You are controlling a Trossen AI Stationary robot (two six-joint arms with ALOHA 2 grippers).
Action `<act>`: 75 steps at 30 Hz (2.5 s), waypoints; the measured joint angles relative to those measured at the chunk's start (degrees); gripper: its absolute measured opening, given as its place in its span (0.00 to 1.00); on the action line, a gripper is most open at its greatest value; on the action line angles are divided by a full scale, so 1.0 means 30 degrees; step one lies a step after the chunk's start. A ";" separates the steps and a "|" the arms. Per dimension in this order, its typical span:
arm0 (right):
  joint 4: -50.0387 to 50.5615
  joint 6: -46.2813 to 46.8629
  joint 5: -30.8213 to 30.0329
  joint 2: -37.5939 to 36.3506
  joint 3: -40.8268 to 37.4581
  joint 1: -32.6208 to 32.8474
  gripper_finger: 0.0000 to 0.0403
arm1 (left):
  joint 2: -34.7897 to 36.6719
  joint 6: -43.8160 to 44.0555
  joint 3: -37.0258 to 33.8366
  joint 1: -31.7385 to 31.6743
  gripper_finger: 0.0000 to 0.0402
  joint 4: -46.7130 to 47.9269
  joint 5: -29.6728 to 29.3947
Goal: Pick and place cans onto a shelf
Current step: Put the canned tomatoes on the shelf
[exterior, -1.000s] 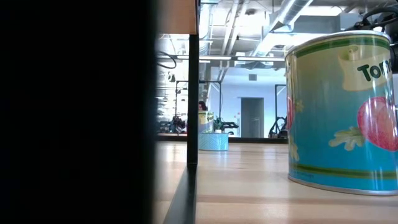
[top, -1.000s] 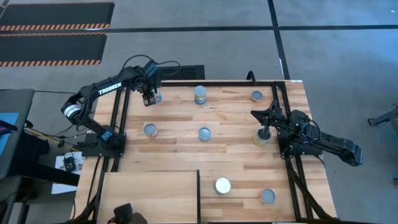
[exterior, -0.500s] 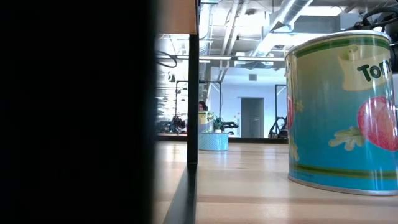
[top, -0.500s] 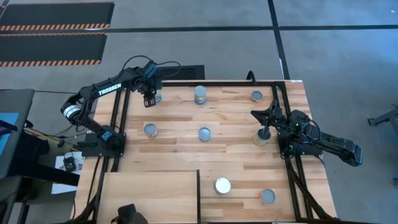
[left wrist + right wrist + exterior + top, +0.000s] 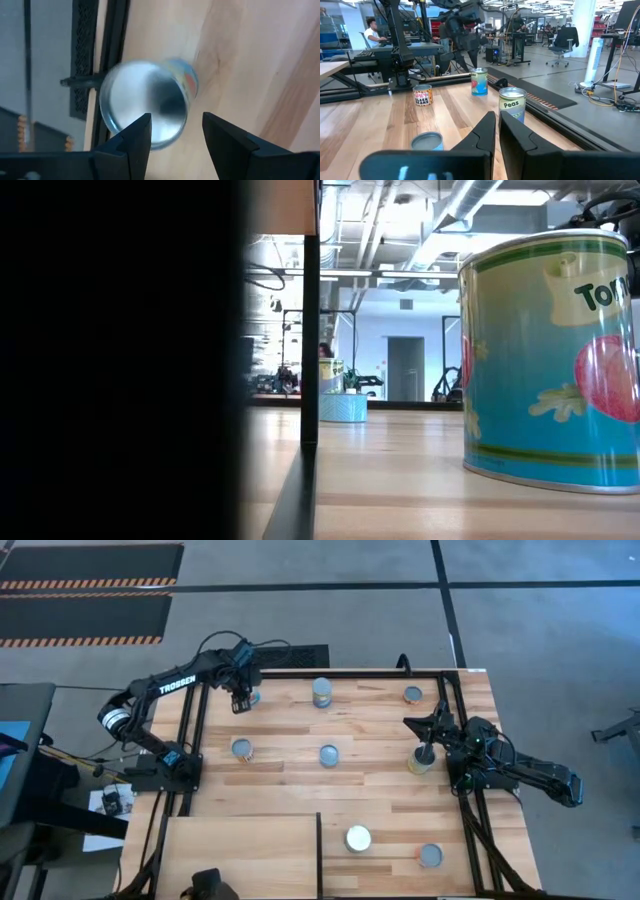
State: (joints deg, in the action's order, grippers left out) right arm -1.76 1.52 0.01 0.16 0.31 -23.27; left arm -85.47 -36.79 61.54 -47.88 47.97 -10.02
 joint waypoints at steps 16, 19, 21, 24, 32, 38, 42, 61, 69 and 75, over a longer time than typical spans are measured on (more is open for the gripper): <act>0.0000 0.0000 -0.0004 -0.0004 0.0002 -0.0002 0.12 | 0.0000 -0.0576 -0.0234 0.0314 0.12 -0.0649 -0.1422; 0.0000 0.0000 -0.0001 -0.0004 -0.0005 -0.0002 0.12 | 0.0000 -0.0977 -0.0234 0.0307 0.05 -0.0691 -0.1555; 0.0000 0.0000 -0.0003 -0.0006 0.0000 -0.0003 0.12 | 0.0000 -0.1182 -0.0234 0.0307 0.02 -0.0712 -0.1624; 0.0000 0.0000 -0.0005 -0.0002 -0.0003 -0.0003 0.12 | 0.0000 -0.1392 -0.0234 0.0307 0.00 -0.0787 -0.1739; 0.0000 0.0000 0.0000 0.0000 -0.0005 -0.0005 0.12 | 0.0019 -0.1477 0.0270 0.0365 0.00 0.0476 -0.1505; 0.0000 0.0000 0.0000 -0.0007 0.0002 -0.0005 0.12 | 0.0022 -0.0204 0.2384 0.0364 0.00 0.2558 0.0006; 0.0000 0.0000 0.0000 -0.0004 0.0002 -0.0001 0.12 | -0.0399 0.0276 0.4711 -0.0250 0.00 0.2778 0.0775; -0.0051 0.0000 -0.0004 0.0000 -0.0001 -0.0003 0.12 | -0.8408 -0.1068 1.2948 -0.3949 0.25 0.8553 0.1757; -0.0053 0.0000 0.0000 0.0000 -0.0001 -0.0005 0.12 | -0.8422 -0.2307 1.2451 -0.5025 0.31 0.8115 0.3228; -0.0051 0.0000 0.0000 0.0000 0.0002 -0.0002 0.12 | -0.8422 -0.1990 1.2451 -0.5056 0.28 0.8188 0.3643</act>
State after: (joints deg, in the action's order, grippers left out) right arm -1.91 1.52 0.01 0.16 0.32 -23.28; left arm -110.74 -42.77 98.89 -63.05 72.53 0.91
